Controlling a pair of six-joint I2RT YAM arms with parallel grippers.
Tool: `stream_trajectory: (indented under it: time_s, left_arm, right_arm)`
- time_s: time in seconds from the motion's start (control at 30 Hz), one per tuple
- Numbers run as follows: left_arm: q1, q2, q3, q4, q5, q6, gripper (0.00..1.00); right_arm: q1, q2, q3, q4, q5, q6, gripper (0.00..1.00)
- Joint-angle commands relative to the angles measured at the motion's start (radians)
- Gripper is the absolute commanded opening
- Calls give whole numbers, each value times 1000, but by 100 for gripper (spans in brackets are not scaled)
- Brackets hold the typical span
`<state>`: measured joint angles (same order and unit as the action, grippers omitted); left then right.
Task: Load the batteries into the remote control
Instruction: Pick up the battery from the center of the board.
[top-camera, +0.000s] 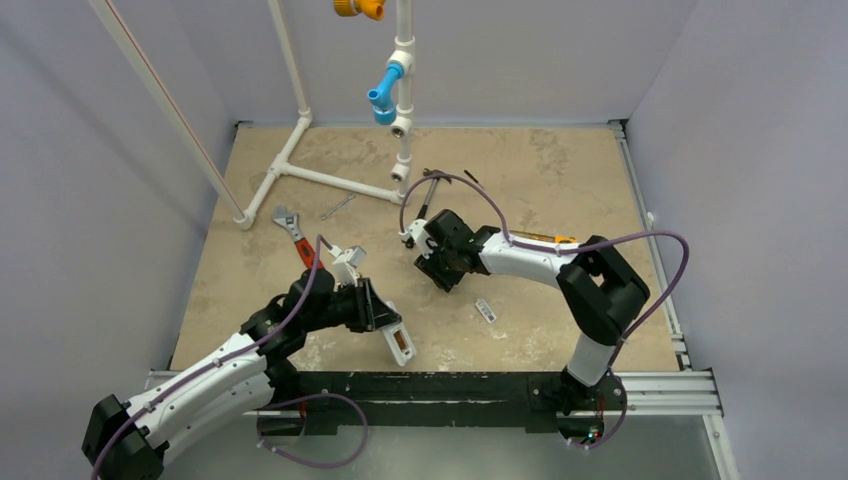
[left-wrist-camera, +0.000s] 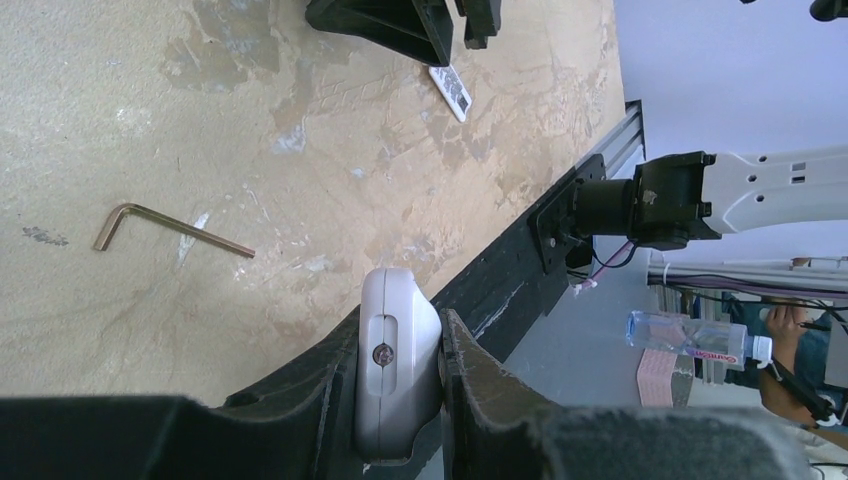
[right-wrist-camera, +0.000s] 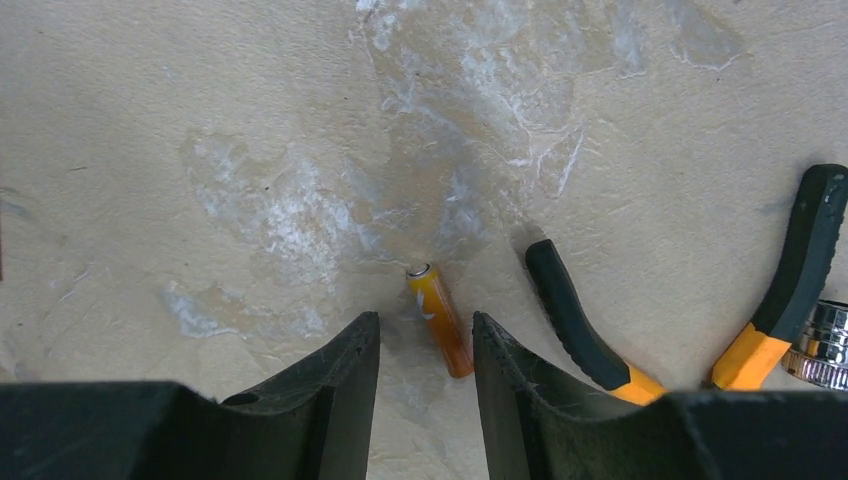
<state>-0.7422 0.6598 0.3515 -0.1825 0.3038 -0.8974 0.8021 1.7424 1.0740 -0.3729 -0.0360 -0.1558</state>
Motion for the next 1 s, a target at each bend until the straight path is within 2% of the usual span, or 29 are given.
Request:
stream_trajectory:
  time_s: [0.0,0.17,0.5,0.57,0.73,0.8,0.97]
  left_arm:
    - [-2,1,31,19,19,17,0]
    - [-3,-1,30,15,14,18,0]
    - [-2,-2,23,26,14,12,0]
    - [-3,0,21,29,14,11,0]
    - [-2,3,22,33,17,9,0]
    - [-2,-2,21,33,14,8,0]
    - [-2,-16,17,51,19,11,0]
  right_arm:
    - [-20,31,44,13,1,-21,38]
    - [-43,49,42,-7,-16,2,36]
    - [-49,10,-15,-56,-58,56,25]
    - [-49,1,-32,-44,-69,60,21]
    - [-50,-9,-42,-34,-83,84,4]
    - [-50,-35,-47,-31,-80,103,0]
    - [-49,-190,-78,-43,-22,146,0]
